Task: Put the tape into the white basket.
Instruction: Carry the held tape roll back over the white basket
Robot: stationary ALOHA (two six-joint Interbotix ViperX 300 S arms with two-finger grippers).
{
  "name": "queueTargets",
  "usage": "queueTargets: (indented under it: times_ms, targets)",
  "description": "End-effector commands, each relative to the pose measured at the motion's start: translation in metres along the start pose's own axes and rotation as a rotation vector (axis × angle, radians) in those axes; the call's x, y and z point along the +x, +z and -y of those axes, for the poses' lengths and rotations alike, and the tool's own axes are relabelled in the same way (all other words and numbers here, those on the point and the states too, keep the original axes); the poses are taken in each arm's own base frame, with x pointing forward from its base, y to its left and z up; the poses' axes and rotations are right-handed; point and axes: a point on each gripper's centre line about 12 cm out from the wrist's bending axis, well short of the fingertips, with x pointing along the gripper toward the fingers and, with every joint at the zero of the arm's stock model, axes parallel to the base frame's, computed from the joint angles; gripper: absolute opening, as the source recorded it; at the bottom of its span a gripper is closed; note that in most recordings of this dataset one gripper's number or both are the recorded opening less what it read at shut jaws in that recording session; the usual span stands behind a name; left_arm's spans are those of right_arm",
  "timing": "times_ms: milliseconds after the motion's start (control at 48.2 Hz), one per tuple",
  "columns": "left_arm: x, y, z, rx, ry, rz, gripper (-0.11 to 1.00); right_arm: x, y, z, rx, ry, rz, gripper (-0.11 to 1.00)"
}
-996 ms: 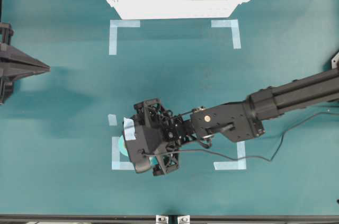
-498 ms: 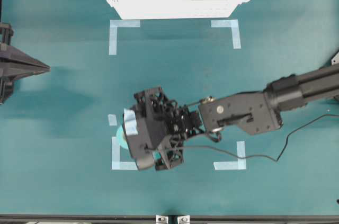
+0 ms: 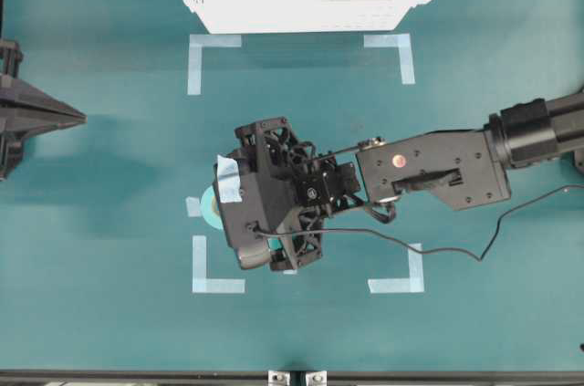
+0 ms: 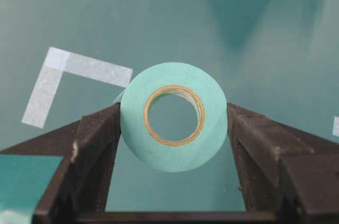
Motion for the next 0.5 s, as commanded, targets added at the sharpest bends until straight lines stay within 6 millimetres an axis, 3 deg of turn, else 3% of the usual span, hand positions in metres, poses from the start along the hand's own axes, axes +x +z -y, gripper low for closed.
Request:
queueTargets:
  times_ms: [0,311,477]
  targets:
    - [0.000,0.005,0.001,-0.001,-0.003,0.015,-0.11,-0.020,0.022,0.001,0.001,0.000,0.065,0.68]
    - [0.000,0.005,0.001,-0.001,-0.003,0.015,-0.11,-0.031,0.029,0.005,0.006,-0.005,0.086,0.68]
    - [0.000,0.005,0.001,-0.002,-0.003,0.015,-0.11,-0.046,0.034,0.024,0.034,-0.036,0.104,0.68]
